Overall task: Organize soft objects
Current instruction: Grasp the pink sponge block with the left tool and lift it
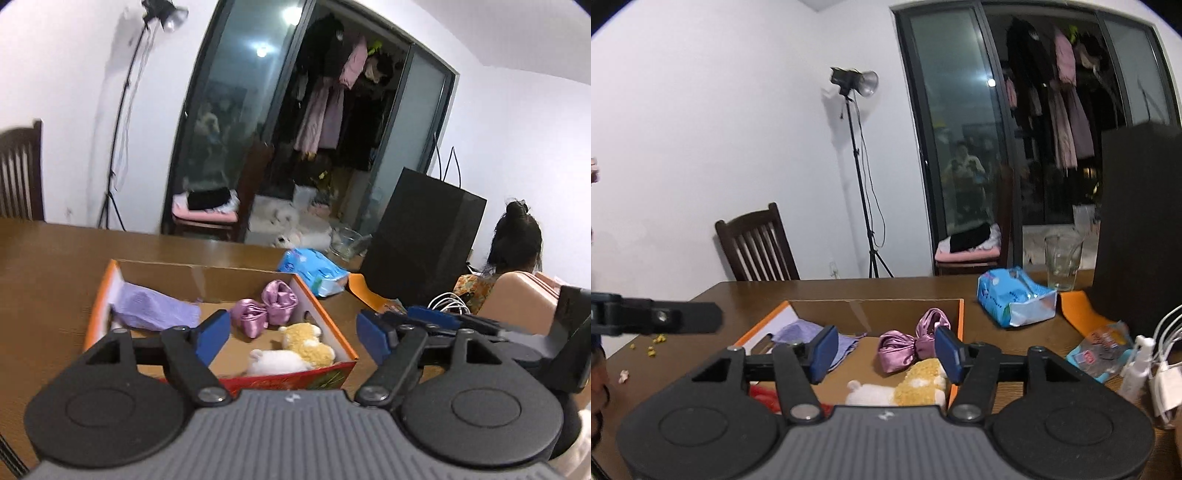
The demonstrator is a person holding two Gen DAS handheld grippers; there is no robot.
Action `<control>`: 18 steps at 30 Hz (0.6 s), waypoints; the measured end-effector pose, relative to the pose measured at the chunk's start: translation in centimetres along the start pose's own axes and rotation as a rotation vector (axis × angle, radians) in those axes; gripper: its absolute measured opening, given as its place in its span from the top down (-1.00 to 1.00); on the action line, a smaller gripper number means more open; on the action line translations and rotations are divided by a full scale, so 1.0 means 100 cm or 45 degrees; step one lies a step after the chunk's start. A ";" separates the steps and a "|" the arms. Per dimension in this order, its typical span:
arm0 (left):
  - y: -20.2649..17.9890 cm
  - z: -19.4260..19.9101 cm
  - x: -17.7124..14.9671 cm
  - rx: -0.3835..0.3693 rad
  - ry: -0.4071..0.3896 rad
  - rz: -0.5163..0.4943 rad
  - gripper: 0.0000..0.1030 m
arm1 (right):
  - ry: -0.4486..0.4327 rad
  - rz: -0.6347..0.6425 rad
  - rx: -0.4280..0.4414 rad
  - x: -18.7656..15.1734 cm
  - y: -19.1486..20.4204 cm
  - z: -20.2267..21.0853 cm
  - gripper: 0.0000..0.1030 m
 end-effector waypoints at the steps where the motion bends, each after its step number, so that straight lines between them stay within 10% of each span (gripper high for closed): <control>1: 0.001 0.010 -0.003 0.015 -0.011 -0.006 -0.55 | -0.012 0.009 0.001 0.000 0.003 0.008 -0.13; 18: 0.000 0.146 -0.134 0.223 -0.080 -0.128 -0.71 | -0.026 0.182 0.077 -0.100 0.076 0.144 -0.34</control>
Point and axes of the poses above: each gripper's, at about its wrist camera, not at the fingertips, and z roughly against the way its jaws point, y to its left, x to its top, the point moved 9 cm from there along -z, roughly the way its jaws point, and after that the axes turned 7 degrees about -z, right-handed, at the moved point
